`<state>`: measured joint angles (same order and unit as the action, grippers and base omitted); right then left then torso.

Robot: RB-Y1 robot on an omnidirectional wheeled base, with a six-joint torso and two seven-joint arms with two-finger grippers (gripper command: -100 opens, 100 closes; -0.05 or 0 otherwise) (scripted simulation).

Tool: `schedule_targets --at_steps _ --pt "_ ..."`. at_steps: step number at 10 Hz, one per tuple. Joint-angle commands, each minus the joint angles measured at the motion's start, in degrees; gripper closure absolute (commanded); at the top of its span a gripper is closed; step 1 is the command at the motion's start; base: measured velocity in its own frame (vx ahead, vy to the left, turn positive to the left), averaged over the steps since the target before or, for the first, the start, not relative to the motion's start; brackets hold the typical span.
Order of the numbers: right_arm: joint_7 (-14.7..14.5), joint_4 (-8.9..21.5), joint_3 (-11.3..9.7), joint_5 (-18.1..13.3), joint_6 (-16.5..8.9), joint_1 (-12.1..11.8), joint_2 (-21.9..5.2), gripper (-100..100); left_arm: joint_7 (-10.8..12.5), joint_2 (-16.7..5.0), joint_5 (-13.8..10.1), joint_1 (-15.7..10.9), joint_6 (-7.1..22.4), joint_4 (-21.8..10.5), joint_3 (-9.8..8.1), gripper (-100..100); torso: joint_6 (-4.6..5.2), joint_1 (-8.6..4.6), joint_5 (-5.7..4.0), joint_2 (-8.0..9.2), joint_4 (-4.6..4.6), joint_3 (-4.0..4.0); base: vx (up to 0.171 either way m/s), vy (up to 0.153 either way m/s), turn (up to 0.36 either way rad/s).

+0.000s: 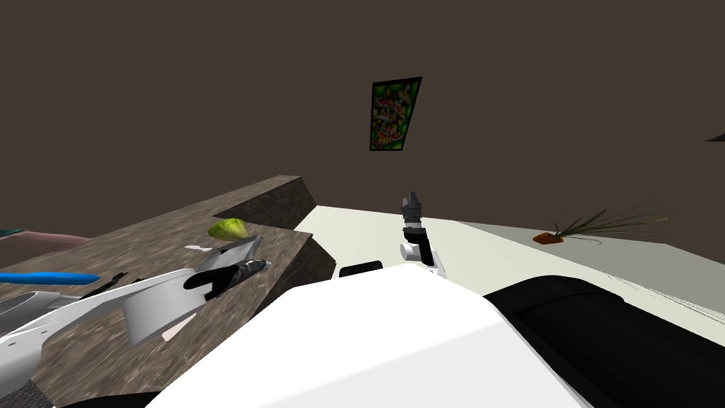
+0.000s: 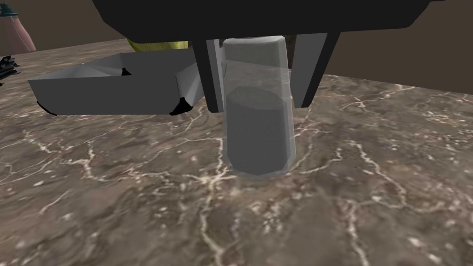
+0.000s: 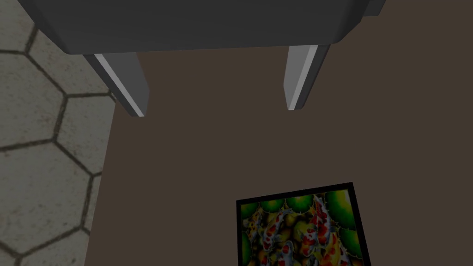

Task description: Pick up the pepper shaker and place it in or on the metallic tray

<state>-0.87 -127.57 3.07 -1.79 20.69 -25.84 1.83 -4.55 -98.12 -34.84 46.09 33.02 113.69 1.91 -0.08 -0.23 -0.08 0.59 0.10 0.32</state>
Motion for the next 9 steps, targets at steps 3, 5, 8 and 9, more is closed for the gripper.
schedule_targets --at_steps 3,5,8,9 --pt "0.0 0.0 0.0 0.0 0.0 0.0 0.0 0 -3.5 -0.5 -4.6 -0.1 3.6 -2.4 -1.25 100 0.00 -0.02 -0.02 0.06 0.01 0.03 -0.171 -0.039 -0.141" --pt "0.0 0.0 0.0 0.0 0.0 0.0 0.0 0 -5.8 -0.7 -7.5 -0.9 5.7 -4.0 -1.38 100 -0.02 -0.06 -0.08 0.21 0.04 0.12 -0.185 -0.043 -0.146" --pt "0.0 0.0 0.0 0.0 0.0 0.0 0.0 0 -9.3 -1.1 -12.1 -2.3 8.6 -6.6 -1.52 100 -0.02 -0.23 -0.12 0.09 0.00 0.05 -0.160 -0.071 -0.154" --pt "0.0 0.0 0.0 0.0 0.0 0.0 0.0 0 -10.5 -1.3 -13.7 -2.7 9.5 -7.5 -1.55 100 -0.01 -0.13 -0.11 0.05 0.00 0.03 -0.162 -0.026 -0.130"
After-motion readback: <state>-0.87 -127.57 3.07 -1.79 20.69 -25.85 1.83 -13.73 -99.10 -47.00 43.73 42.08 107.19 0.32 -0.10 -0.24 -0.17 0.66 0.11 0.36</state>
